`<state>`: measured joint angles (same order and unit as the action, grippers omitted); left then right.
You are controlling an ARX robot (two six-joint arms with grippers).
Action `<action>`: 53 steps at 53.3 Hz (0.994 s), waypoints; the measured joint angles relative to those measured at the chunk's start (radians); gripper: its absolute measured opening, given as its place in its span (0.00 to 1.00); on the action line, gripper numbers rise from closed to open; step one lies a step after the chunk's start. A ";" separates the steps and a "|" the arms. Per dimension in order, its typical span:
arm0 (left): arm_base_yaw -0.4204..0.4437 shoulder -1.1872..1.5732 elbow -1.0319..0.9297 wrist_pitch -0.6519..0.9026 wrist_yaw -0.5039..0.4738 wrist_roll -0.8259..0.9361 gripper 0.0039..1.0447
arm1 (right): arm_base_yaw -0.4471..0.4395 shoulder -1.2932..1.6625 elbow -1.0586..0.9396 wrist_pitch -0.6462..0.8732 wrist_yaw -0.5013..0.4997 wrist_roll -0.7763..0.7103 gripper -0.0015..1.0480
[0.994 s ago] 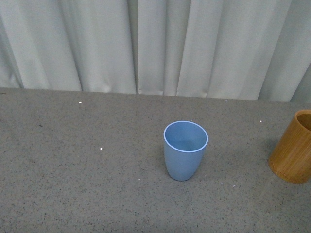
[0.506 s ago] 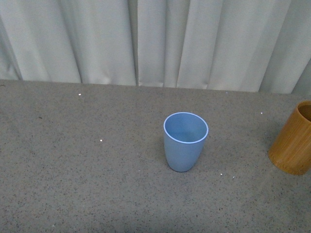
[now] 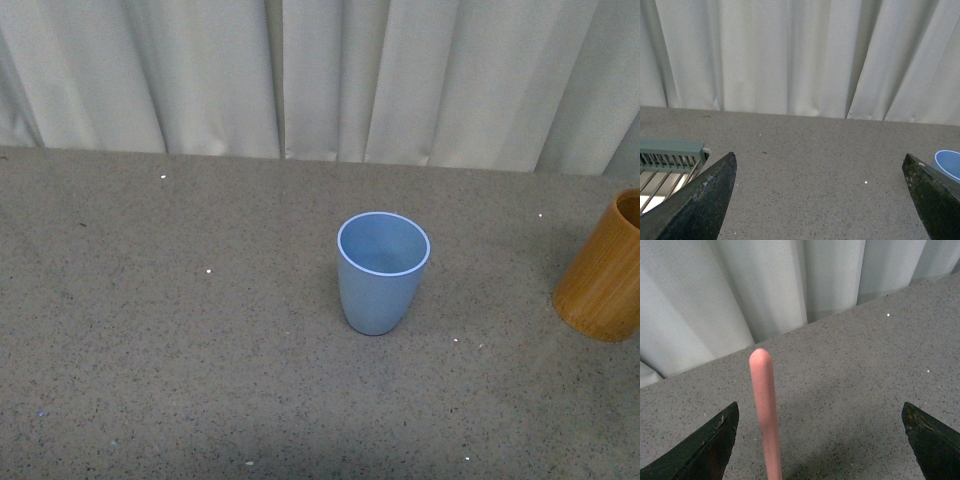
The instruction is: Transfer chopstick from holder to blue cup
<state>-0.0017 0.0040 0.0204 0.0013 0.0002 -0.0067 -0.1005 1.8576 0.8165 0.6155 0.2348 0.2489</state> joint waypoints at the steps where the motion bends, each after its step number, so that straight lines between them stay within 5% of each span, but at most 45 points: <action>1: 0.000 0.000 0.000 0.000 0.000 0.000 0.94 | 0.000 0.007 0.005 0.000 0.001 0.001 0.91; 7: 0.000 0.000 0.000 0.000 0.000 0.000 0.94 | 0.005 0.033 0.020 0.001 0.010 0.007 0.90; 35: 0.000 0.000 0.000 0.000 0.000 0.000 0.94 | 0.037 0.062 0.018 0.035 0.007 0.041 0.03; 53: 0.000 0.000 0.000 0.000 0.000 0.000 0.94 | 0.028 0.043 0.005 0.046 -0.020 0.047 0.02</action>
<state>-0.0017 0.0040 0.0204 0.0013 0.0002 -0.0067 -0.0723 1.9007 0.8215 0.6613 0.2150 0.2962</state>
